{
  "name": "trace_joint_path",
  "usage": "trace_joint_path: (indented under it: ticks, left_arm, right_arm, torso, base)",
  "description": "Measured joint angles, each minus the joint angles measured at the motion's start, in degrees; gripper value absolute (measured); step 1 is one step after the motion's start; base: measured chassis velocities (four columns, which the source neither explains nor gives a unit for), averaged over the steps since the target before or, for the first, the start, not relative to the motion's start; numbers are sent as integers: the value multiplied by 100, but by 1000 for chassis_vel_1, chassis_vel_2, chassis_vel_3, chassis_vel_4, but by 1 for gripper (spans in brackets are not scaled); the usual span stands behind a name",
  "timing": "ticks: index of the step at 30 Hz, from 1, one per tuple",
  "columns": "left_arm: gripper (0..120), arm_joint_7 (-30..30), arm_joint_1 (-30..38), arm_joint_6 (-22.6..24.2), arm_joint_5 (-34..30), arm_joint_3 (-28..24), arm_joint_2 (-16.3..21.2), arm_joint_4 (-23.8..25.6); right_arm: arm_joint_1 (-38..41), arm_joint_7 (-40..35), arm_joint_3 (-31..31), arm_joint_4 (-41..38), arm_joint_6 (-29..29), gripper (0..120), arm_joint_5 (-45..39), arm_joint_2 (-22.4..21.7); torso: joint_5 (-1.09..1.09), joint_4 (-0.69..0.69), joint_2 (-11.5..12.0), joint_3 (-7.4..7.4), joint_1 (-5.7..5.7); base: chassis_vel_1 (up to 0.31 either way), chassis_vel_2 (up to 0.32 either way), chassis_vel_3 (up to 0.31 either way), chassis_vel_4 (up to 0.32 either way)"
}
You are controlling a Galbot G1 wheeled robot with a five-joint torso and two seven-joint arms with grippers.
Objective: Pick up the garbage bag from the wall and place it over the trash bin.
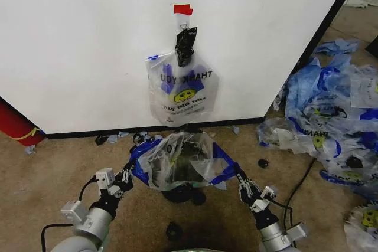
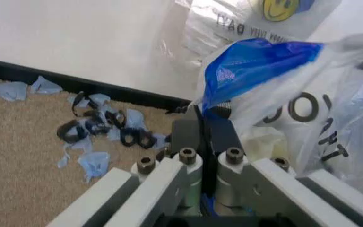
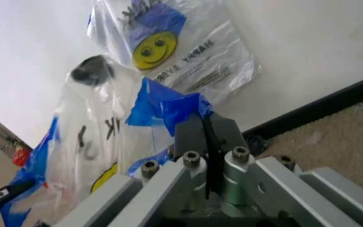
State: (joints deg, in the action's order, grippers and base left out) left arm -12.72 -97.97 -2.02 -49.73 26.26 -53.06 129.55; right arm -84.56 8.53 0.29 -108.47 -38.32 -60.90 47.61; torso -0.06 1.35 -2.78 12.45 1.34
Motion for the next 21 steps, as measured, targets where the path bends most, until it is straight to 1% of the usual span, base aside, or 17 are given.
trace_joint_path:
  ticks: [10,16,21]
  left_arm:
    - [0,-21,-264,5,173,-81,25,13]
    - [0,-44,-460,-1,204,60,122,106]
    - [0,-71,-461,-23,263,52,110,-43]
  right_arm:
    - [-173,-12,-91,19,-13,0,130,4]
    - [-355,10,20,16,-55,0,166,-39]
    - [-364,15,77,166,-85,0,166,-50]
  torso:
    - [0,0,0,0,0]
    - [0,0,0,0,0]
    - [0,0,0,0,0]
  base:
    - [0,0,0,0]
    - [0,0,0,0]
    - [0,0,0,0]
